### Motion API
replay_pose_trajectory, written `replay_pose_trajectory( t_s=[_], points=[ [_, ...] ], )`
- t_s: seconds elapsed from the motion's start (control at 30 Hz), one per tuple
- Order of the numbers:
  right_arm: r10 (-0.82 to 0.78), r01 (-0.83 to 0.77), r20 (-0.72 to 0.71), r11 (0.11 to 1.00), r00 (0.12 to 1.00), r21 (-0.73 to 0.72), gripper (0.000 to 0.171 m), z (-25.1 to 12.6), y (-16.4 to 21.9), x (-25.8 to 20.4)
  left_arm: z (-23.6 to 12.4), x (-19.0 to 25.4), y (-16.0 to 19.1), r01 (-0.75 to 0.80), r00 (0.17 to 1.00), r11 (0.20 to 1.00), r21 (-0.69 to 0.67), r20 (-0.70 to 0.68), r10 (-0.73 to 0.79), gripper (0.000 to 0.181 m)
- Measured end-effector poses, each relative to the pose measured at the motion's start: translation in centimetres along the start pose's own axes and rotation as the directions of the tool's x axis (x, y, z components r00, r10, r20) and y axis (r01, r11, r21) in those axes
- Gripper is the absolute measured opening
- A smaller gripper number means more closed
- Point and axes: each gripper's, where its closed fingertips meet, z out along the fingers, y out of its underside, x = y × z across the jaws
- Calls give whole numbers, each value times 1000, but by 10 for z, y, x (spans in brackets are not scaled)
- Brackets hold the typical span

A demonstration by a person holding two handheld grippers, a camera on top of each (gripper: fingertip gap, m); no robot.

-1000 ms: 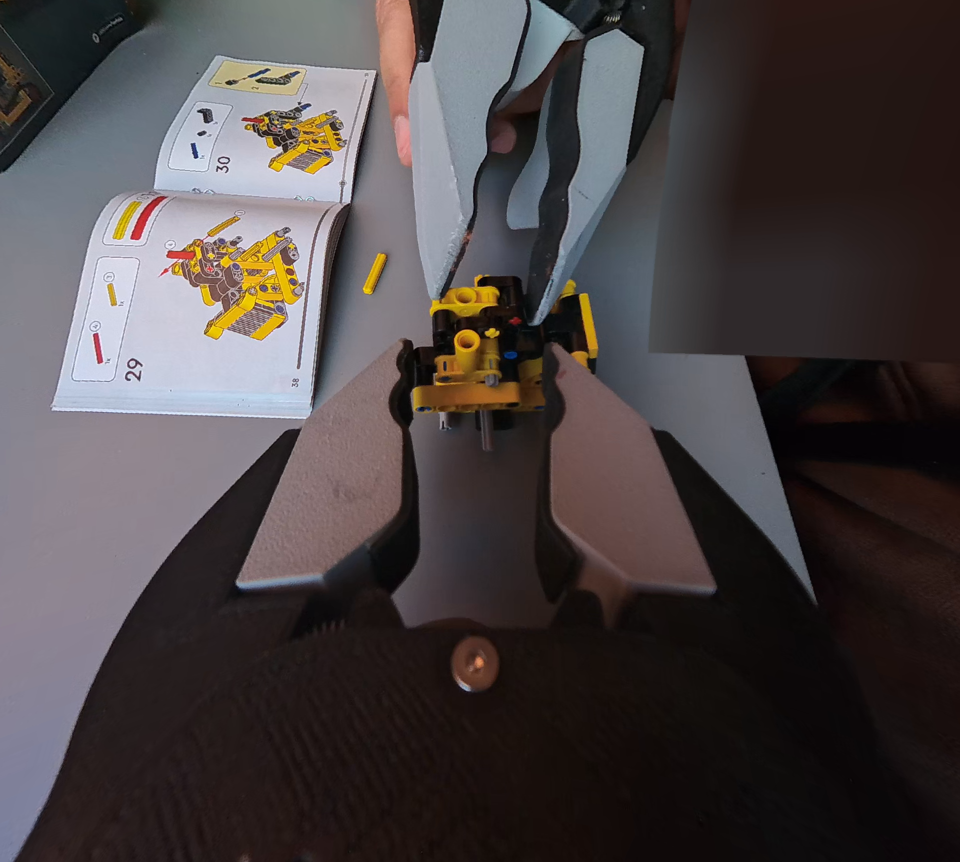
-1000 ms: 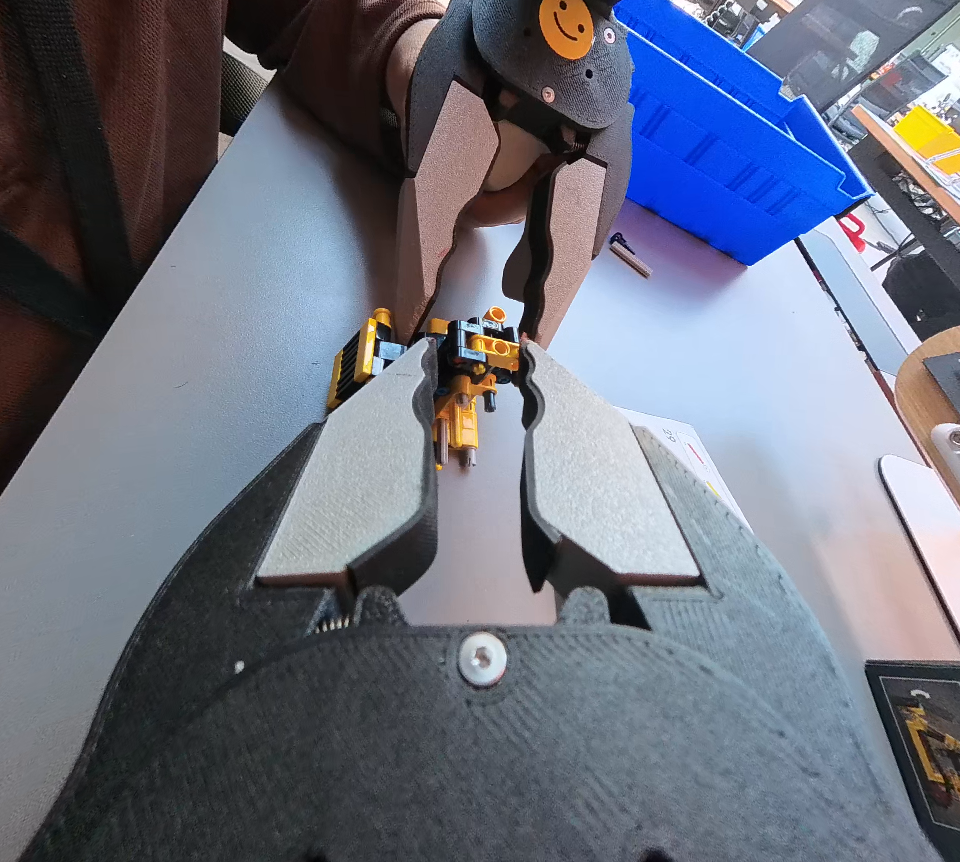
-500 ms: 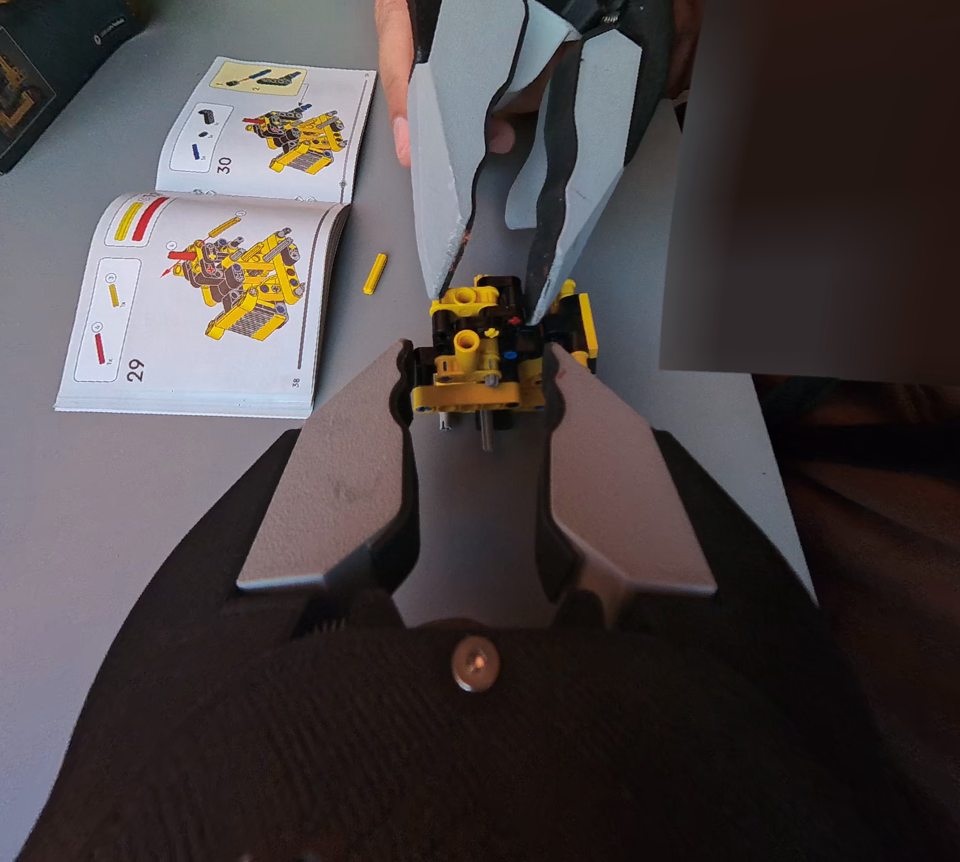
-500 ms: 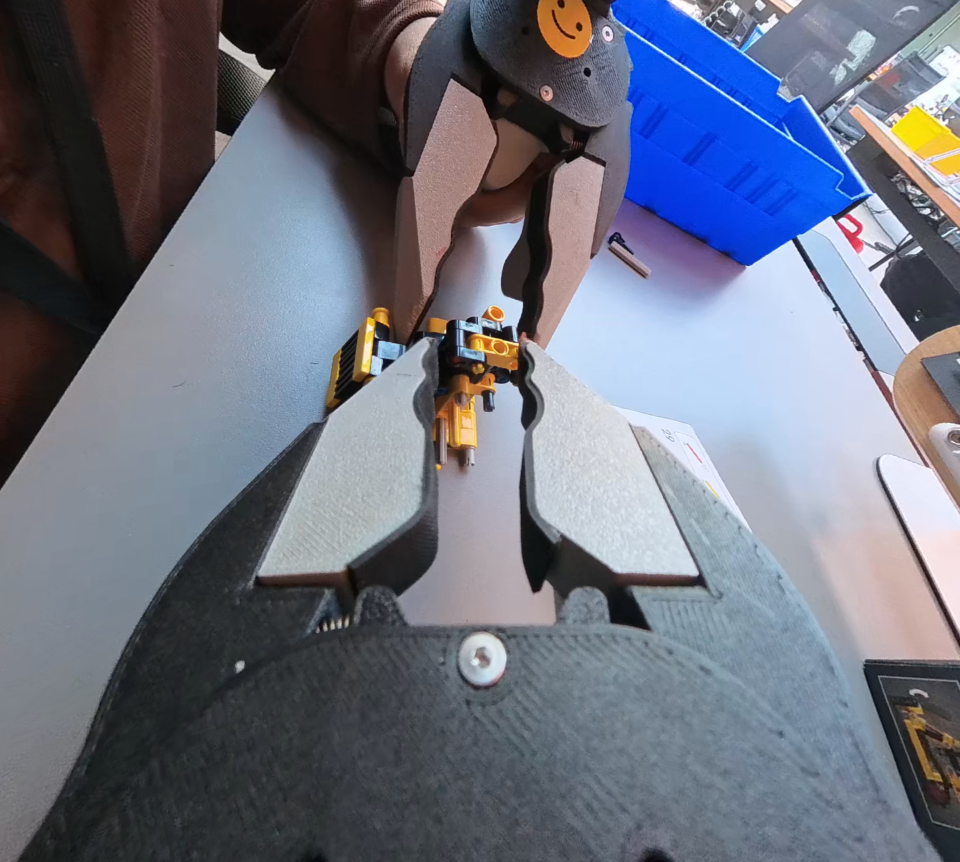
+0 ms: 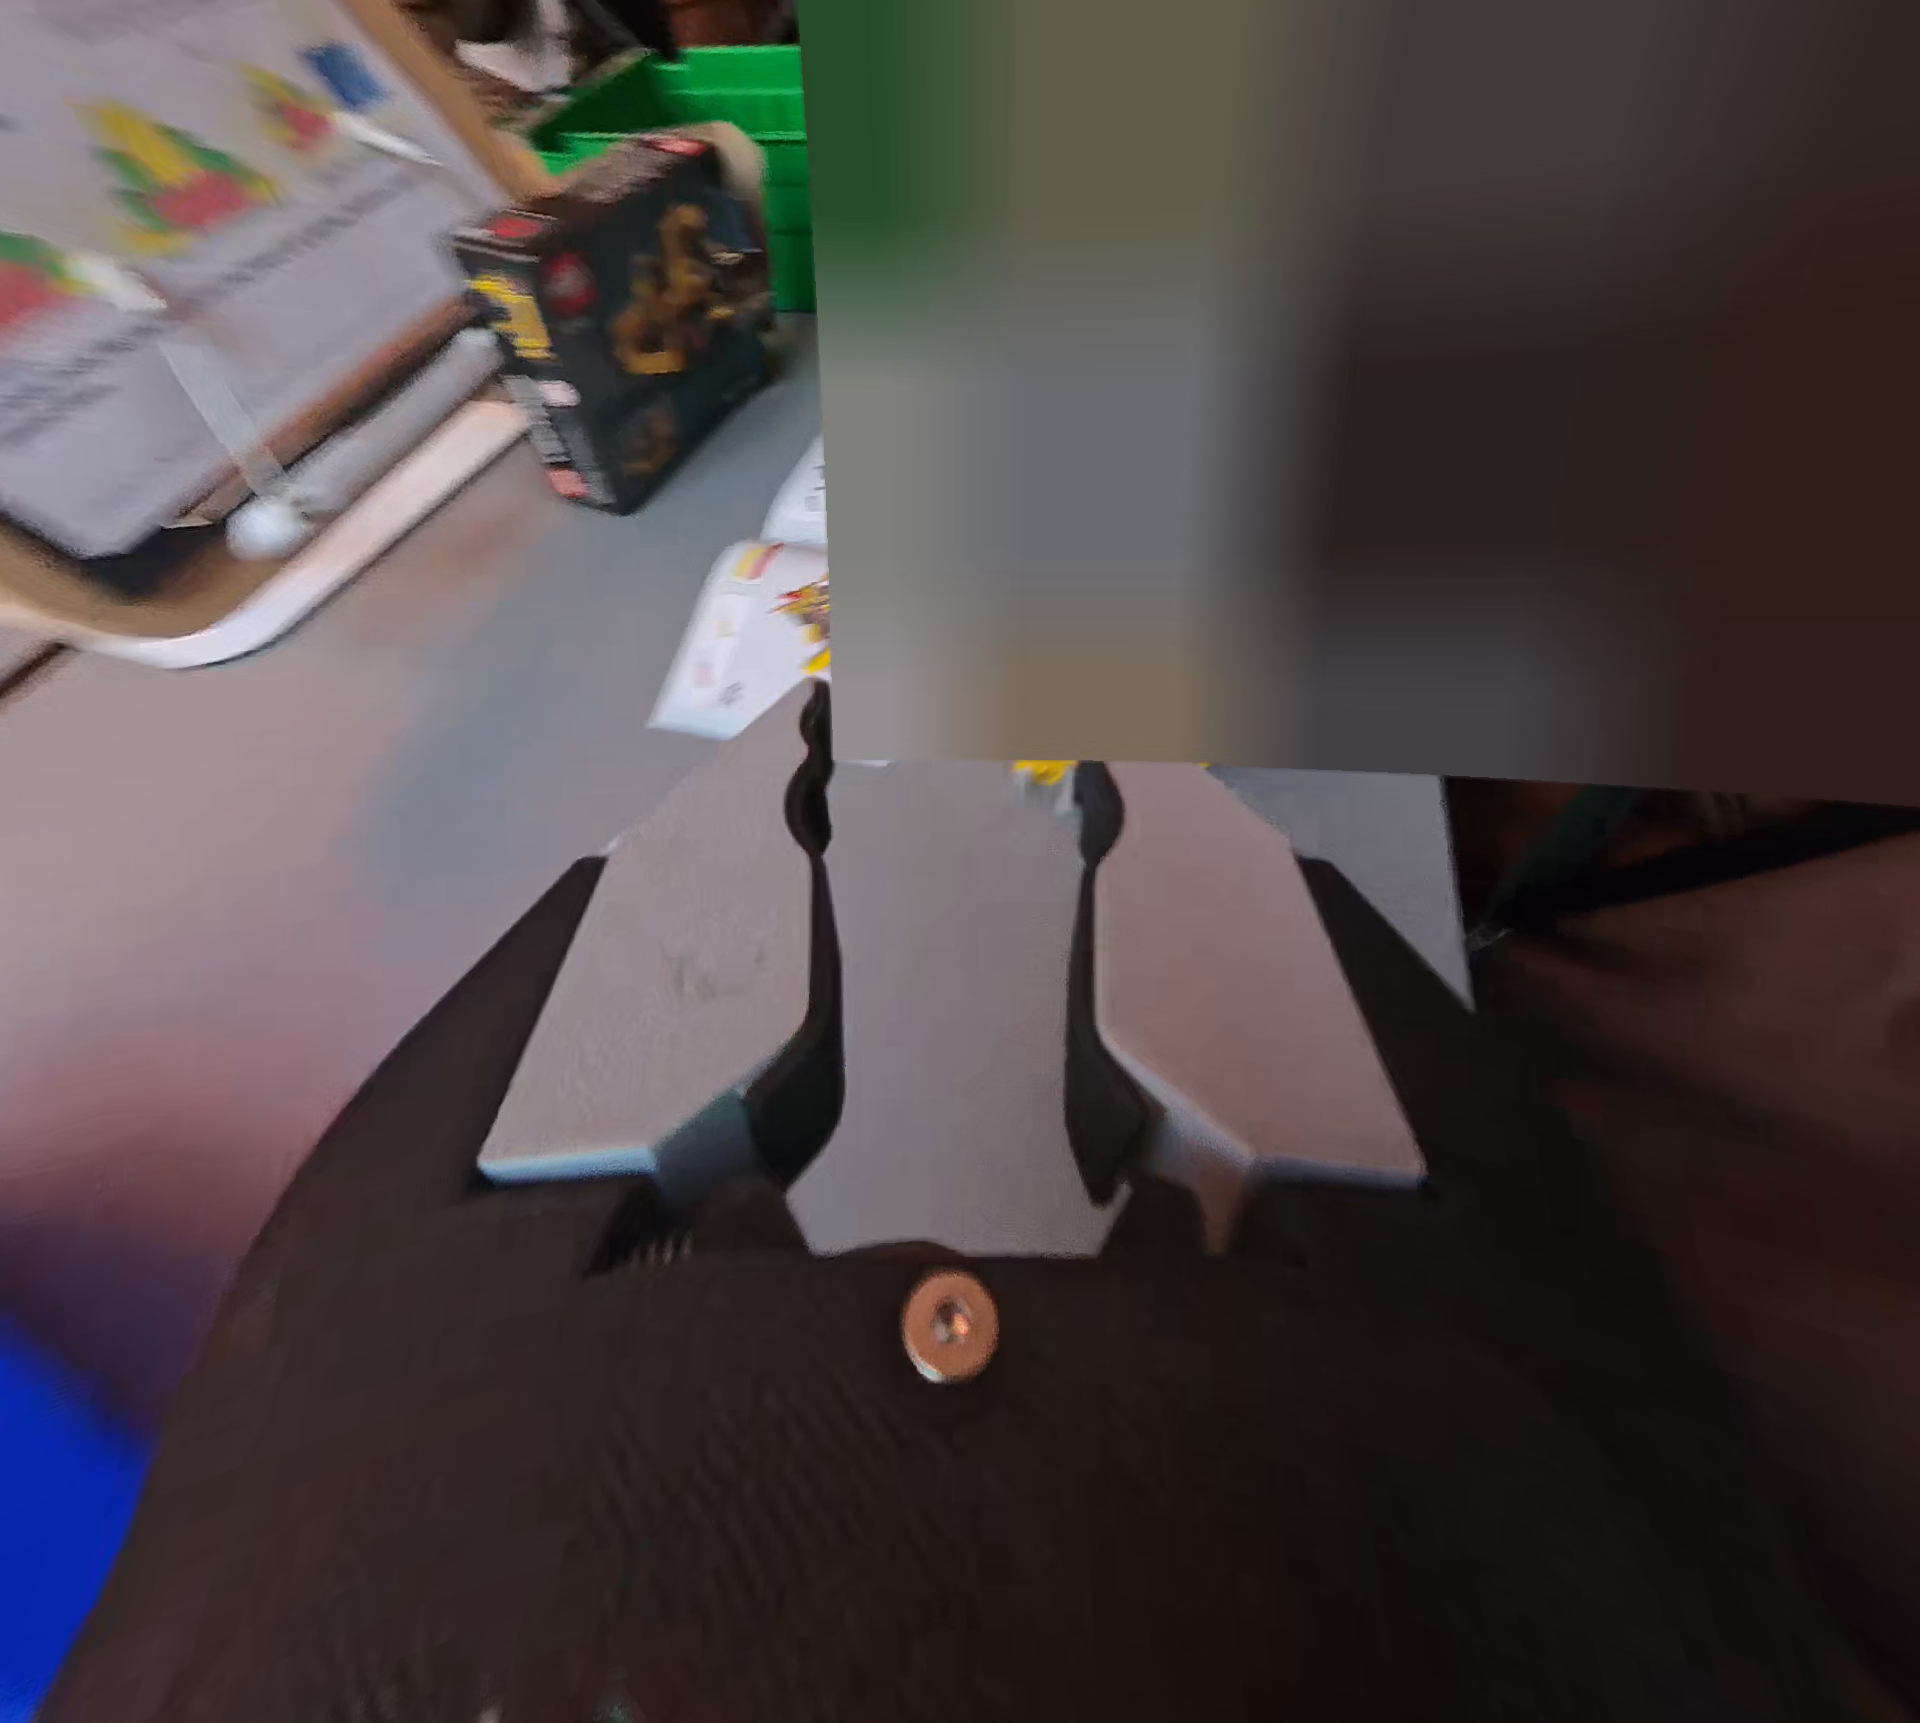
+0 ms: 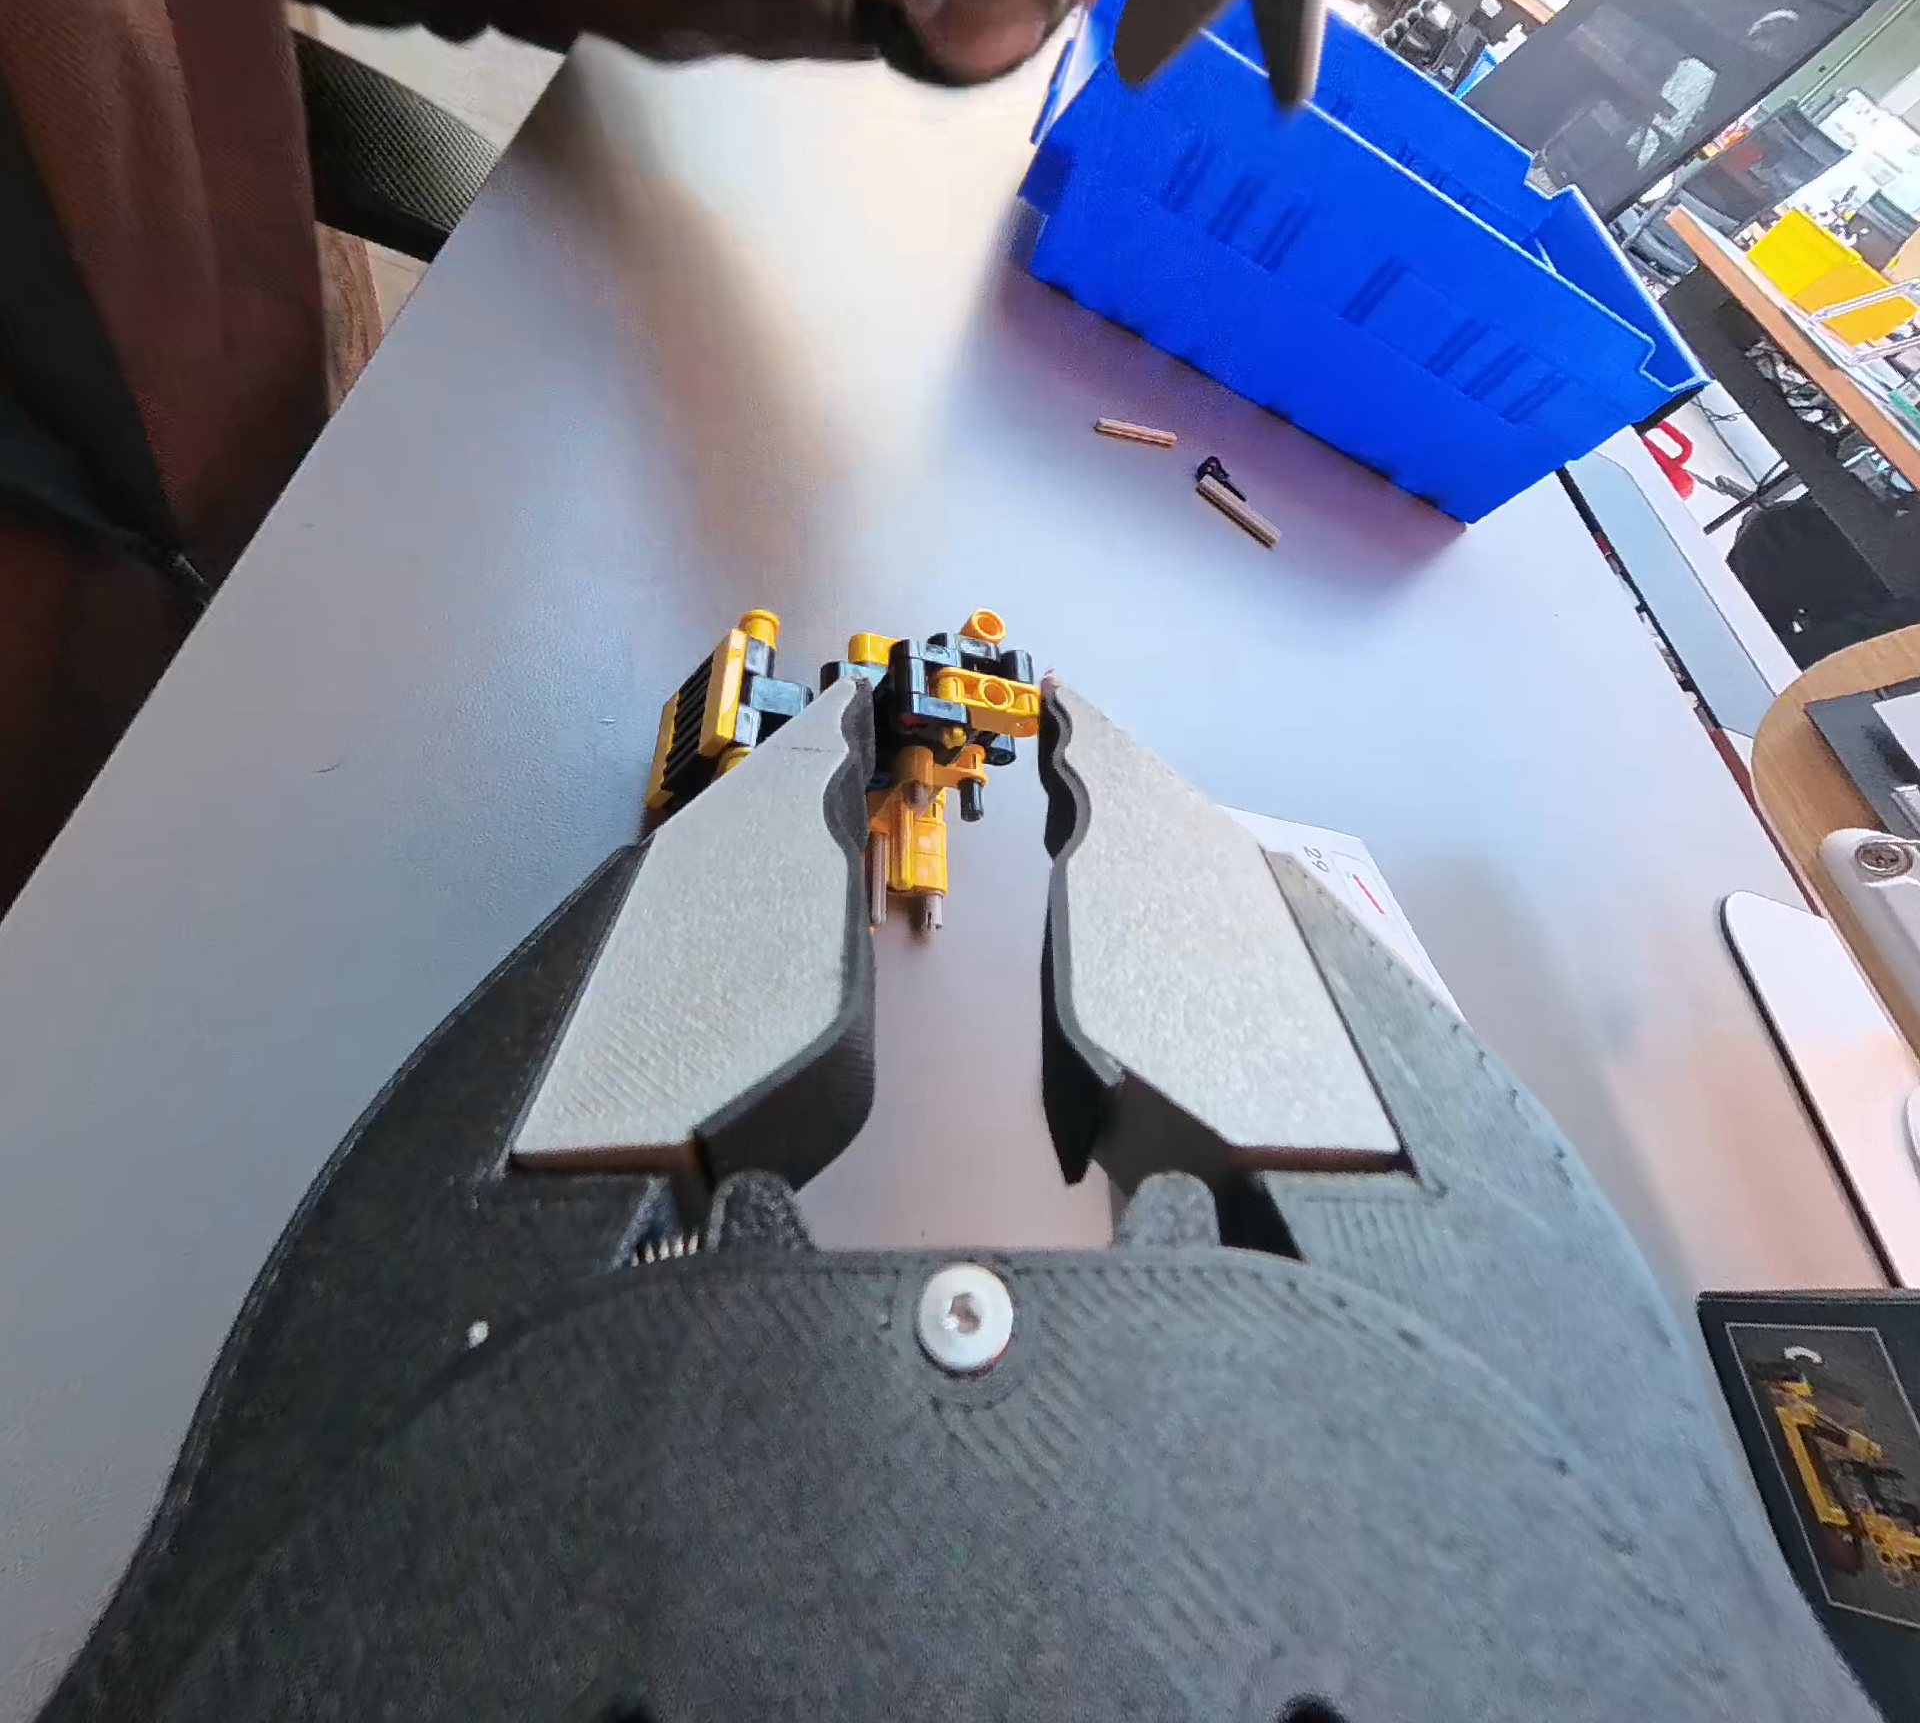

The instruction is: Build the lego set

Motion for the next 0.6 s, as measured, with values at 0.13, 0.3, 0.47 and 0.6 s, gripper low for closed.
replay_pose_trajectory(
  t_s=[0.13,0.3,0.47,0.6],
  points=[
    [-4,4,0,1000,1000,-3,28,1,0,-1,-102,-66,-2,7,939,998,-64,343,15,13],
    [-16,16,-7,1000,1000,-10,28,2,0,-1,-202,-168,73,408,725,890,-205,665,-179,33],
    [-16,16,-13,1000,1000,-12,29,2,1,-1,-205,-208,134,552,725,749,-367,655,-214,33],
    [-13,13,-13,1000,1000,-12,29,2,1,0,-211,-218,166,582,744,624,-521,651,-152,37]
  ],
)
